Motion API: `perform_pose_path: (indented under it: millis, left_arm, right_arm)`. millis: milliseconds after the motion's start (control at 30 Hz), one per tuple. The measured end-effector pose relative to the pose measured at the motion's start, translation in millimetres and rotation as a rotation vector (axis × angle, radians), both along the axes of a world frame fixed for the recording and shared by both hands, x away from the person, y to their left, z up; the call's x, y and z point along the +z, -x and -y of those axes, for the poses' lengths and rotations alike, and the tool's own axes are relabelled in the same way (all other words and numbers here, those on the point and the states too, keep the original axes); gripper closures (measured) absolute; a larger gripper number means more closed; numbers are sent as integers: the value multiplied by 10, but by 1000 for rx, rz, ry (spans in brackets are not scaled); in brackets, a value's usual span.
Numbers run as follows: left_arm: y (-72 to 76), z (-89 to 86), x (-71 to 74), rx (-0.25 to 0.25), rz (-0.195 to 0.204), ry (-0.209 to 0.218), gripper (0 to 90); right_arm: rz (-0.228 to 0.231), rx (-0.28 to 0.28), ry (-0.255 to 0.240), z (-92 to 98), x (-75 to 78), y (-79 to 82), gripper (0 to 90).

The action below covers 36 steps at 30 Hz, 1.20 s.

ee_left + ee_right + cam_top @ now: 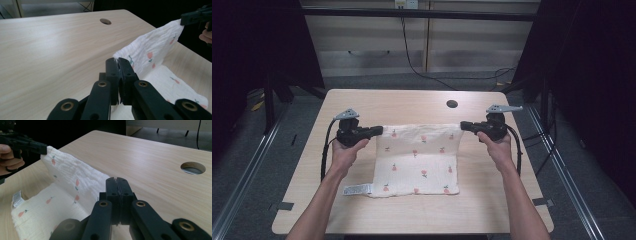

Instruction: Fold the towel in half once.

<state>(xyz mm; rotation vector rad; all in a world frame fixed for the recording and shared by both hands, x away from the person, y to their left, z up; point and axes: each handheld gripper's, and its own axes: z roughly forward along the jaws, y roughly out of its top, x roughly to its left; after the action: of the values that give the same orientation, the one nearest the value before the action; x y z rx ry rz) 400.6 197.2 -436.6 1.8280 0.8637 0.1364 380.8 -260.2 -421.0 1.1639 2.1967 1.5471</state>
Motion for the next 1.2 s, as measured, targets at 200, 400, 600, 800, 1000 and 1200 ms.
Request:
perform_pose_path:
  millis: [200, 400, 600, 800, 1000, 1200]
  left_arm:
    - [135, -73, -20, 0, 20, -2, 876]
    - [270, -103, 0, -2, 44, -9, 875]
    - [388, -89, -8, -19, 51, -25, 875]
    - [419, -115, -93, -10, 37, -19, 875]
    - [492, -109, -153, -23, 31, -16, 875]
    - [520, -121, -243, -16, 17, -20, 875]
  right_arm:
    - [29, 33, 13, -13, 26, 192, 895]
    - [46, 61, 25, -42, 31, 354, 895]
    - [45, 83, 36, -59, -44, 507, 895]
    - [40, 118, 69, -99, -102, 713, 895]
    - [20, 140, 82, -115, -224, 872, 895]
    - [-21, 174, 112, -172, -386, 988, 895]
